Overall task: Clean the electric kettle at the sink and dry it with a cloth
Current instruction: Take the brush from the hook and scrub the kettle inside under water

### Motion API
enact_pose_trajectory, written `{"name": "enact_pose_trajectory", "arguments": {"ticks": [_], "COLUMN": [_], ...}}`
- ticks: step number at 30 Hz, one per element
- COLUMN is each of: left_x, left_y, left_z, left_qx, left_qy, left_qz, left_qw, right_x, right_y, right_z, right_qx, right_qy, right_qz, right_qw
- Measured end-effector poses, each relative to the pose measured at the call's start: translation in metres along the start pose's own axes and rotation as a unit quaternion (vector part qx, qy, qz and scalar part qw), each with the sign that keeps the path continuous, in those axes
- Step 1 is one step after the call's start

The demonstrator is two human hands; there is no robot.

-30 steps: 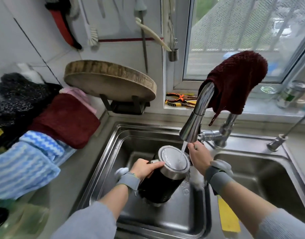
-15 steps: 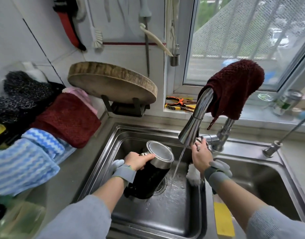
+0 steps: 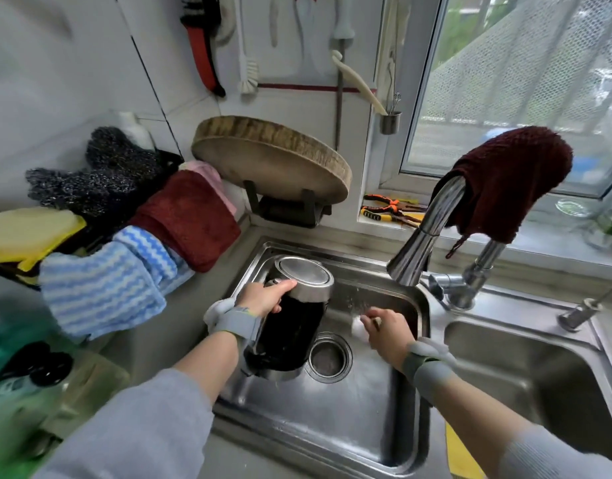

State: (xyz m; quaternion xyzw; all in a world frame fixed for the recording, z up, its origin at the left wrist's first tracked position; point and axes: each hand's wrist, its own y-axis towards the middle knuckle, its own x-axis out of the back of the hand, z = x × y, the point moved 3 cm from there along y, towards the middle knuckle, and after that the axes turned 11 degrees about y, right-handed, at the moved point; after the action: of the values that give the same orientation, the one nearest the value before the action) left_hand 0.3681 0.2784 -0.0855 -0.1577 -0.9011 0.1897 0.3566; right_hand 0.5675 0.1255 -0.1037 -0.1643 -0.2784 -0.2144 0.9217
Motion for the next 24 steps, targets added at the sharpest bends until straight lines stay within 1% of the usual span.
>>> {"name": "enact_pose_trajectory", "arguments": {"ticks": [1, 2, 5, 6, 7, 9, 10, 11, 13, 15, 16, 18, 20, 24], "left_x": [0.002, 0.004, 0.007, 0.007, 0.009, 0.013, 0.015, 0.018, 0.020, 0.020, 0.021, 0.022, 0.024, 0.032], "left_y": [-0.002, -0.004, -0.004, -0.005, -0.005, -0.007, -0.008, -0.007, -0.009, -0.013, -0.015, -0.018, -0.016, -0.022], "left_z": [0.001, 0.002, 0.002, 0.001, -0.001, -0.003, -0.004, -0.008, -0.009, -0.013, -0.015, -0.018, -0.022, -0.045], "left_qx": [0.000, 0.007, 0.007, 0.010, 0.013, 0.012, 0.010, 0.006, 0.009, 0.011, 0.009, 0.000, -0.013, -0.038], "left_qy": [-0.002, 0.002, 0.002, 0.005, 0.007, 0.005, 0.010, 0.011, 0.007, 0.012, 0.013, 0.016, 0.009, 0.001], "left_qz": [-0.008, -0.012, -0.023, -0.020, -0.020, -0.029, -0.032, -0.035, -0.033, -0.024, -0.022, -0.018, -0.021, -0.005], "left_qw": [1.000, 1.000, 1.000, 1.000, 1.000, 0.999, 0.999, 0.999, 0.999, 1.000, 1.000, 1.000, 1.000, 0.999], "right_x": [-0.005, -0.007, -0.005, -0.003, -0.005, -0.011, -0.011, -0.009, -0.004, 0.001, 0.003, 0.003, 0.008, 0.025], "right_y": [-0.003, -0.006, -0.004, -0.004, -0.003, -0.004, -0.005, -0.004, -0.002, 0.000, -0.002, -0.002, 0.003, 0.005], "right_z": [-0.007, -0.008, 0.015, 0.020, 0.024, 0.020, 0.019, 0.022, 0.034, 0.040, 0.041, 0.042, 0.057, 0.103], "right_qx": [-0.042, -0.052, 0.032, 0.042, 0.041, -0.037, -0.059, -0.046, 0.007, -0.009, -0.041, -0.063, -0.026, 0.018], "right_qy": [-0.016, -0.016, 0.033, 0.044, 0.034, -0.021, -0.021, -0.002, 0.026, -0.001, -0.017, -0.013, 0.009, 0.077], "right_qz": [0.030, 0.035, -0.024, -0.033, -0.025, 0.013, 0.007, -0.014, -0.040, -0.023, -0.014, -0.014, -0.033, 0.011], "right_qw": [0.999, 0.998, 0.999, 0.998, 0.998, 0.999, 0.998, 0.999, 0.999, 1.000, 0.999, 0.998, 0.999, 0.997]}}
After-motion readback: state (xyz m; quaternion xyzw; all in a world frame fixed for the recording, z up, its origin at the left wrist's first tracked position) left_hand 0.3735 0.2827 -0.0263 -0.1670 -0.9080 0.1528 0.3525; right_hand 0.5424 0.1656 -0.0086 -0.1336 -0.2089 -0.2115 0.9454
